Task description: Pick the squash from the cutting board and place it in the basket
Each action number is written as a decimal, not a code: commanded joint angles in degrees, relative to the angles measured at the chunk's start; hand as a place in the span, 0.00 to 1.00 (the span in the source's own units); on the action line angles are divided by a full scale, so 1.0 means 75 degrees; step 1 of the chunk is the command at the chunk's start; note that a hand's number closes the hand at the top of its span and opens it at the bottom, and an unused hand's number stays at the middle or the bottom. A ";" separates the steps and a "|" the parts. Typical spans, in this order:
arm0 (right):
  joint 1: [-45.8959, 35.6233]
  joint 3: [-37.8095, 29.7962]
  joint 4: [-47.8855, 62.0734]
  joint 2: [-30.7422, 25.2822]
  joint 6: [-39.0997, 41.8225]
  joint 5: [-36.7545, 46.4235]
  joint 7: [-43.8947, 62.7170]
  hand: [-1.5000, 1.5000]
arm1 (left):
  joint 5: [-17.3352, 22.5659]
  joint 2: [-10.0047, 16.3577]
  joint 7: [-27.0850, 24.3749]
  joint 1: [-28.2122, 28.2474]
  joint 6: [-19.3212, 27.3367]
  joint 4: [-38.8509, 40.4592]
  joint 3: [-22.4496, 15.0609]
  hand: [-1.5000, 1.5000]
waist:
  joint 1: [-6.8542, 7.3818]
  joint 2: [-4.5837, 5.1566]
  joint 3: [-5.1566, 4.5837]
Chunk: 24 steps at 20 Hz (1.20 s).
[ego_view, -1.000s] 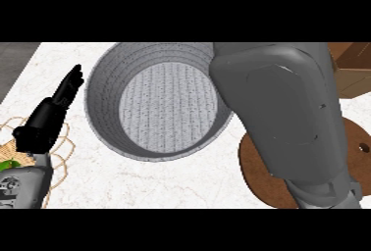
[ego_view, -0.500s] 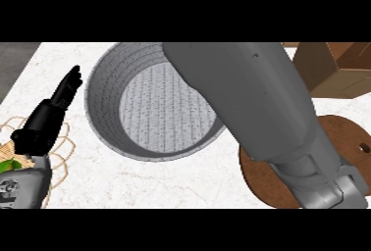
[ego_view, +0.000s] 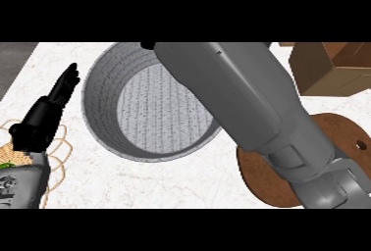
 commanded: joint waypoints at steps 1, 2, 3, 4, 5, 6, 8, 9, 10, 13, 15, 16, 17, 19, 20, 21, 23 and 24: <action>-0.0279 -0.0007 0.0688 0.0071 0.0747 -0.0028 0.0059 1.00 | -0.0073 -0.0060 0.0208 -0.0218 0.0087 -0.0024 -0.0026 0.50 | 0.0009 0.0011 0.0003; -0.0444 -0.0324 0.0329 0.0108 0.0849 -0.0283 0.0304 0.00 | -0.0166 -0.0166 -0.0345 0.0157 0.0055 0.0164 -0.0159 0.50 | -0.0034 -0.0009 0.0004; 0.0101 -0.0164 0.0451 0.0118 0.0413 -0.0224 -0.0084 0.00 | 0.0107 0.0090 0.0059 -0.0019 -0.0120 -0.0142 0.0135 0.50 | -0.0002 -0.0006 0.0006; -0.0062 -0.0288 0.0475 0.0119 0.0427 -0.0364 0.0001 0.00 | 0.0051 0.0155 -0.0277 0.0121 -0.0144 0.0095 0.0190 0.50 | 0.0003 -0.0001 0.0004; -0.0111 -0.0086 0.0186 0.0120 0.0584 -0.0991 0.0324 0.00 | -0.0028 -0.0025 -0.0276 0.0076 -0.0051 0.0236 0.0053 0.50 | 0.0017 -0.0013 0.0003; -0.0247 -0.0407 0.0531 0.0120 0.0560 -0.0803 0.0012 0.00 | -0.0119 0.0030 -0.0426 -0.0072 0.0013 0.0433 0.0110 0.50 | -0.0007 0.0008 0.0003; -0.0261 -0.0339 0.0230 0.0121 0.0397 -0.1077 0.0141 0.00 | -0.0203 -0.0170 -0.0108 0.0018 0.0096 0.0054 -0.0110 0.50 | -0.0017 -0.0017 0.0007; 0.0058 -0.0124 0.0301 0.0121 -0.0038 -0.1117 -0.0011 0.00 | -0.0081 0.0070 -0.0145 -0.0101 -0.0077 0.0176 0.0097 0.50 | 0.0005 -0.0006 0.0006; 0.0334 -0.0189 0.0209 0.0121 -0.0359 -0.0961 -0.0267 0.00 | -0.0009 -0.0094 -0.0020 0.0139 -0.0004 -0.0103 0.0064 0.50 | 0.0006 -0.0011 0.0008; -0.0110 -0.0439 -0.0004 0.0122 -0.1475 -0.0955 -0.0227 0.00 | -0.0037 -0.0030 -0.0351 0.0176 -0.0097 0.0051 0.0047 0.50 | 0.0054 0.0006 0.0004; 0.0109 -0.0856 -0.0248 0.0122 -0.2397 -0.0929 -0.0218 0.00 | -0.0076 -0.0005 -0.0211 0.0046 -0.0016 0.0107 0.0106 0.50 | 0.0003 0.0002 0.0010; 0.0100 -0.1143 -0.0331 -0.0015 -0.2573 -0.0829 -0.0291 0.00 | 0.0008 0.0060 -0.0184 0.0225 -0.0111 -0.0138 0.0141 0.50 | 0.0001 -0.0018 0.0014; 0.0206 -0.1169 -0.0213 0.0060 -0.3052 -0.0667 -0.0473 0.00 | -0.0100 -0.0178 -0.0109 0.0005 0.0046 0.0220 0.0002 0.50 | -0.0046 0.0034 0.0009; 0.0191 -0.1392 -0.0646 -0.0354 -0.3489 -0.0478 -0.0243 0.00 | 0.0042 0.0034 -0.0220 0.0246 -0.0119 0.0061 0.0184 0.50 | -0.0103 -0.0028 0.0013; 0.0160 -0.1541 -0.0416 -0.0362 -0.3848 -0.0354 -0.0090 0.00 | 0.0020 -0.0092 0.0013 0.0224 -0.0168 -0.0172 -0.0036 0.50 | -0.0035 -0.0015 0.0012; 0.0039 -0.1597 -0.0494 -0.0379 -0.4107 -0.0225 0.0055 0.00 | -0.0147 -0.0301 -0.0158 0.0367 0.0086 -0.0263 -0.0146 0.50 | -0.0030 -0.0025 0.0009; 0.0578 -0.1770 -0.1088 -0.0638 -0.4243 -0.0283 -0.0015 0.00 | -0.0021 -0.0113 -0.0305 0.0514 -0.0021 -0.0054 0.0111 0.50 | -0.0170 -0.0056 0.0014; 0.0745 -0.1751 -0.1119 -0.0651 -0.4564 -0.0039 0.0117 0.00 | 0.0021 -0.0098 -0.0034 0.0558 -0.0118 -0.0432 0.0023 0.50 | -0.0131 -0.0071 0.0017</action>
